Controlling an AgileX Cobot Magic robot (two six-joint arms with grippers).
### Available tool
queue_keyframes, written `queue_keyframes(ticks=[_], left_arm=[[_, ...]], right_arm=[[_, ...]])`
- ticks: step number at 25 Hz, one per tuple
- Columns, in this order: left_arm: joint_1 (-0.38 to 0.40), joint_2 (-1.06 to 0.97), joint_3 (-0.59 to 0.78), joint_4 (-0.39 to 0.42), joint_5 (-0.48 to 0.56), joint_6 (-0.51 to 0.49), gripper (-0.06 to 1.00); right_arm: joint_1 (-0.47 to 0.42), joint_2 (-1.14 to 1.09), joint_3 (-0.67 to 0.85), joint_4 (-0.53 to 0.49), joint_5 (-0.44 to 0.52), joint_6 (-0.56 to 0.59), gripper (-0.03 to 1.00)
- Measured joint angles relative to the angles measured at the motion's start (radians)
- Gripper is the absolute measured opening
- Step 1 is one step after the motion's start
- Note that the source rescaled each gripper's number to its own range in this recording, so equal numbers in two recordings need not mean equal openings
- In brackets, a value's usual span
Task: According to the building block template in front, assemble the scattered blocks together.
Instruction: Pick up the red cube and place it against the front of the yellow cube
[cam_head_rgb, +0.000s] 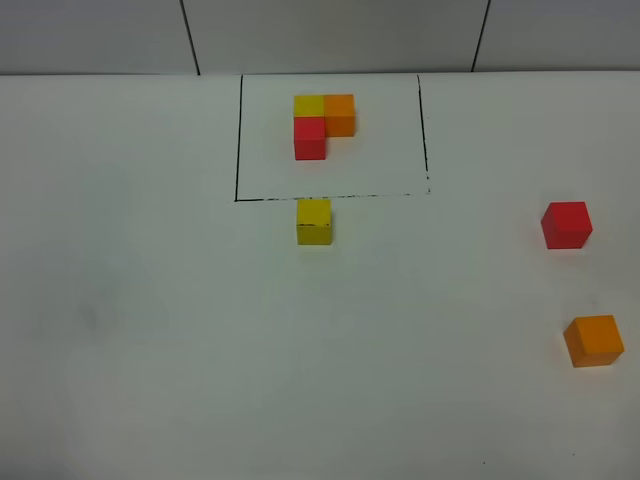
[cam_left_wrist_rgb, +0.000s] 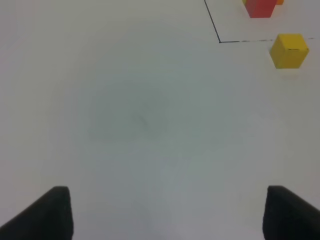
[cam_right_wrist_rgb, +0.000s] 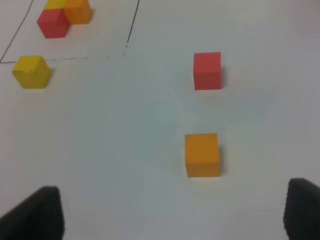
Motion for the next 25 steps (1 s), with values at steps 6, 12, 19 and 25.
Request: queue_keyframes(ticks=[6,12,19,25], left_arm=[[0.000,0.000,0.000,0.000,0.000,0.000,0.63],[0.000,0.000,0.000,0.000,0.000,0.000,0.63],[0.000,0.000,0.000,0.000,0.000,0.000,0.63],[0.000,0.000,0.000,0.000,0.000,0.000,0.63]], right_arm=[[0.000,0.000,0.000,0.002,0.000,-0.001,0.77],[0.000,0.000,0.000,0.003,0.000,-0.001,0.77],[0.000,0.000,0.000,0.003,0.000,0.000,0.77],[0.000,0.000,0.000,0.004,0.000,0.000,0.77]])
